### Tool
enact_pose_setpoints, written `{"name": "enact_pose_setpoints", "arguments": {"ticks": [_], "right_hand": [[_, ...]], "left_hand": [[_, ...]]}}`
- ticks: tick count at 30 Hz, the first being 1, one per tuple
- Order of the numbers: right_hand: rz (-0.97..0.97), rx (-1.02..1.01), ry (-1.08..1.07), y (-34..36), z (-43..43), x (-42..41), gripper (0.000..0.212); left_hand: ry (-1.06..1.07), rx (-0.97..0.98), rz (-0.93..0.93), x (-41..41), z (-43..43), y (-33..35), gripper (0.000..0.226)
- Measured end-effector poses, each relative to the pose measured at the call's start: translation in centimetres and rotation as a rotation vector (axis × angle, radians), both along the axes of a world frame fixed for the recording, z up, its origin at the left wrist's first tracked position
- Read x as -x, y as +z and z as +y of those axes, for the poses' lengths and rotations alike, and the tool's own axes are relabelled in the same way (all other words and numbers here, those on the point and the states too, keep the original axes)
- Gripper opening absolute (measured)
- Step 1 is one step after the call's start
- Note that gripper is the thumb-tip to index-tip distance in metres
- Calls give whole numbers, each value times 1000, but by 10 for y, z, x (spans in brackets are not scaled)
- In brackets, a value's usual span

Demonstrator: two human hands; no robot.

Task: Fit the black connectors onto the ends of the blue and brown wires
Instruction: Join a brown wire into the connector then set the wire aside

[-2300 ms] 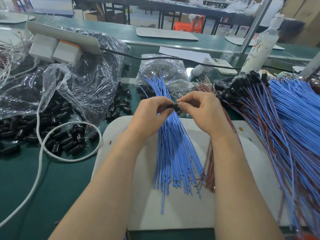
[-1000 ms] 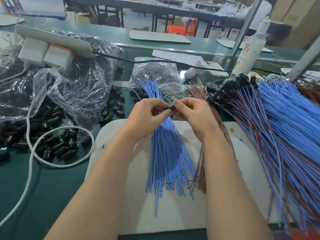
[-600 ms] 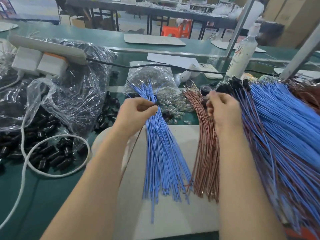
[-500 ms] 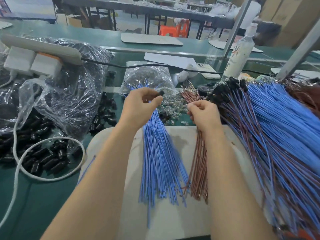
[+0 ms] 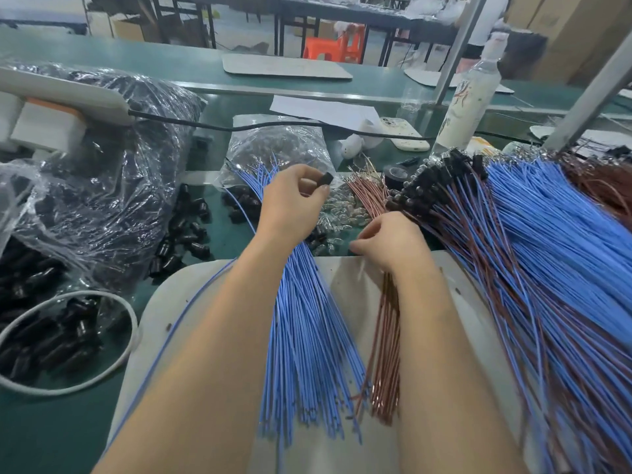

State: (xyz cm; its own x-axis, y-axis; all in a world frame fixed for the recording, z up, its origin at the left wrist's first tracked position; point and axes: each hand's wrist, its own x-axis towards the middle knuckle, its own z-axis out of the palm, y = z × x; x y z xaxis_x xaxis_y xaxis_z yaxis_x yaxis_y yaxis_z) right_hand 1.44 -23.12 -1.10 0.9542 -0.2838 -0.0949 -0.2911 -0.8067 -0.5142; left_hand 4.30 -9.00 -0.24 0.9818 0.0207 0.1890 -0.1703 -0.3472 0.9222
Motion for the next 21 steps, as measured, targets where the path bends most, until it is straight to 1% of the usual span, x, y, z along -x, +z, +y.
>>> {"name": "enact_pose_setpoints", "arguments": {"ticks": [1,3,5,6,7,8,11,12,13,16,18,21], "right_hand": [[47,41,7,0,2,0,15],[75,95,19,1,5,1,15],[55,98,46,1,6,1,12],[11,66,62,2,7,2,9],[-64,-7,70,3,8,3,6],[-161,-123,74,4,10,5,3],[-407,-559,109,10,21,11,10],[-463,-648,142,11,24,14,11],[-504,-686,180,13,29,16,12],[-528,-680,271,12,41,23,15],[-527,-622,287,9,46,25,17],[-578,-513,266,7,47,26,14]], "left_hand": [[-8,-2,-2,1,0,-1,8],[-17,-5,-19,3,1,-3,8],[-11,2,-45,7,3,-5,8],[-7,14,-60,9,4,-7,9],[-3,36,-78,12,5,-9,10],[-7,67,-96,16,7,-12,12],[-38,135,-151,28,12,-23,23],[-46,138,-165,31,14,-27,27],[-53,136,-174,34,17,-30,30],[-57,111,-183,39,25,-39,35],[-47,101,-193,39,27,-43,38],[-36,99,-223,37,28,-44,31]]}}
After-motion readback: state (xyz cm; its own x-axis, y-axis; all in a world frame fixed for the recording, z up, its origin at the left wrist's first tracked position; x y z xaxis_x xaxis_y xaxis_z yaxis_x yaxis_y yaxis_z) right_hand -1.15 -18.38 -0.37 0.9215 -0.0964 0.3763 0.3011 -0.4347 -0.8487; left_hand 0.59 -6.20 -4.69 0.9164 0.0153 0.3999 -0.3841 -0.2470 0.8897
